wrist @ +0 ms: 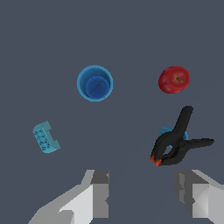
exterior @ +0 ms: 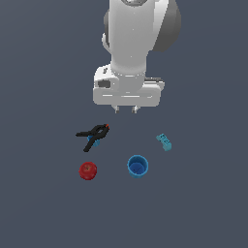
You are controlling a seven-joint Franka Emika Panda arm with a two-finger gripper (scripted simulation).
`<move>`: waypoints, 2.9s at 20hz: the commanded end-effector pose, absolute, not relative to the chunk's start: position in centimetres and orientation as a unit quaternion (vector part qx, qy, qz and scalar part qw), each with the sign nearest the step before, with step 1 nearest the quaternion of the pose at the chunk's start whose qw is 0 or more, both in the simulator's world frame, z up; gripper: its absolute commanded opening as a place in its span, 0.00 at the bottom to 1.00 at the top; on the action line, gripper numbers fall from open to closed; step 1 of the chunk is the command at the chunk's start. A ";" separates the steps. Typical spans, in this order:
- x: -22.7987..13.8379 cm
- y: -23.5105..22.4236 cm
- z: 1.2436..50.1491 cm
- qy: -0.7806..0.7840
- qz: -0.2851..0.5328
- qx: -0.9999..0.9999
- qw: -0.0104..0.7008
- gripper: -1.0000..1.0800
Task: Pick up a designated object from a clutter of objects.
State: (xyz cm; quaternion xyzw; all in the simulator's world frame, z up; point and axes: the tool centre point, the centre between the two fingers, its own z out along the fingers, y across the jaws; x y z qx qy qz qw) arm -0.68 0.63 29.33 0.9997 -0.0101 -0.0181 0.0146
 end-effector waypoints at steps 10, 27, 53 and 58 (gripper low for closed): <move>1.2 0.5 27.2 -0.060 -0.004 0.996 0.065 0.62; 5.3 1.6 22.4 -0.149 0.061 0.975 0.155 0.62; 9.9 6.7 14.5 -0.227 0.206 0.930 0.205 0.62; 10.4 8.1 12.8 -0.234 0.233 0.922 0.201 0.62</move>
